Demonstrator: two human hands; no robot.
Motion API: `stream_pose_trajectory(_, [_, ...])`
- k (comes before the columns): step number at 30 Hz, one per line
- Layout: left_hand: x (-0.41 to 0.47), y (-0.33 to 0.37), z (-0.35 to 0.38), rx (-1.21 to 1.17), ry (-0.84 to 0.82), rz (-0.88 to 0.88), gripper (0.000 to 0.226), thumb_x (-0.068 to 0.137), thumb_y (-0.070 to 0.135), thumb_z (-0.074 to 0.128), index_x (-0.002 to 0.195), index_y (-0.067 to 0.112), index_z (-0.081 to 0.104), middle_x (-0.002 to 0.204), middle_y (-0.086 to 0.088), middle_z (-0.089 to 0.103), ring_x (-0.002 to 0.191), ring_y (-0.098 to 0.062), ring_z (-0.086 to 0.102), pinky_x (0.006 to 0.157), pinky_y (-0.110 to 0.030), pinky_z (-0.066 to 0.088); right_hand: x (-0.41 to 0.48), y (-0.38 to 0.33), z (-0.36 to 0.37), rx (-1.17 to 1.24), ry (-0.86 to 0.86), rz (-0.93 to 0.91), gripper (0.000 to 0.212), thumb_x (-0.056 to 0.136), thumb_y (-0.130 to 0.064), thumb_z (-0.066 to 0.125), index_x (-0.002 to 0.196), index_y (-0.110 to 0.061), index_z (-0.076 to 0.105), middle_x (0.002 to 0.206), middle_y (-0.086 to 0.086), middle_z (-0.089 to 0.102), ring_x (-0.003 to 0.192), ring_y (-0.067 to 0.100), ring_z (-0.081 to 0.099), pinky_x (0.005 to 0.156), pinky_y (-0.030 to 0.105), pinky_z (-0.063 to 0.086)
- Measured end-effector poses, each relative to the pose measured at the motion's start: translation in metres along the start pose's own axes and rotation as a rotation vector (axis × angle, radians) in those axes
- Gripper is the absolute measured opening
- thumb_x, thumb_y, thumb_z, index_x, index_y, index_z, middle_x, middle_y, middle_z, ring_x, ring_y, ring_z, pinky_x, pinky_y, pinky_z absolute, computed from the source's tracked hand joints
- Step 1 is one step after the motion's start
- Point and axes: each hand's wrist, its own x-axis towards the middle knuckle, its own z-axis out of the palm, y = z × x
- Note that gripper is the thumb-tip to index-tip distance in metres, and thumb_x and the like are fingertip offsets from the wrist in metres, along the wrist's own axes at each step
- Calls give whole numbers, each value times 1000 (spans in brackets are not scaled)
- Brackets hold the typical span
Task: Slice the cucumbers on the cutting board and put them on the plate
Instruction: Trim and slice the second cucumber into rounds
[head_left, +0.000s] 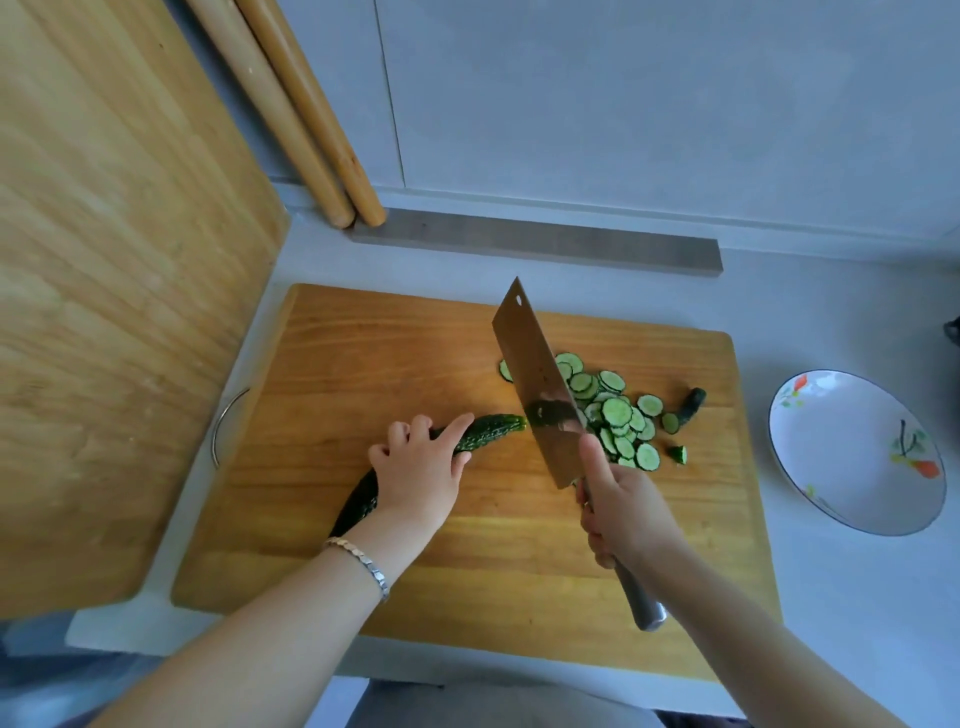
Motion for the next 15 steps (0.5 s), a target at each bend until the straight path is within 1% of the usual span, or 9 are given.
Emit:
stream_pose_trajectory(3, [-1,1,0,-28,-12,-20,43,98,38,34,139,43,24,126,-2,39,111,-22,32,87,-37,30,0,2,14,-12,-17,9,56,92,-60,33,69,-11,47,47,-2,38,38,13,34,41,21,32])
stream_pose_trajectory(11, [-1,0,-1,-47,-2,-16,43,98,38,36,139,42,25,125,-1,40,110,-22,32,86,-36,31,3,3,27,-66,-26,-16,55,92,-59,32,67,-11,43,48,-1,36,39,14,32,42,22,31])
stream_pose_trajectory(15, [-2,-1,0,-47,11,-8,43,98,37,36,139,41,25,125,-2,41,110,-22,33,85,-36,31,5,6,35,-160,9,-73,54,92,-59,29,67,-13,39,55,3,36,49,18,33,52,29,32])
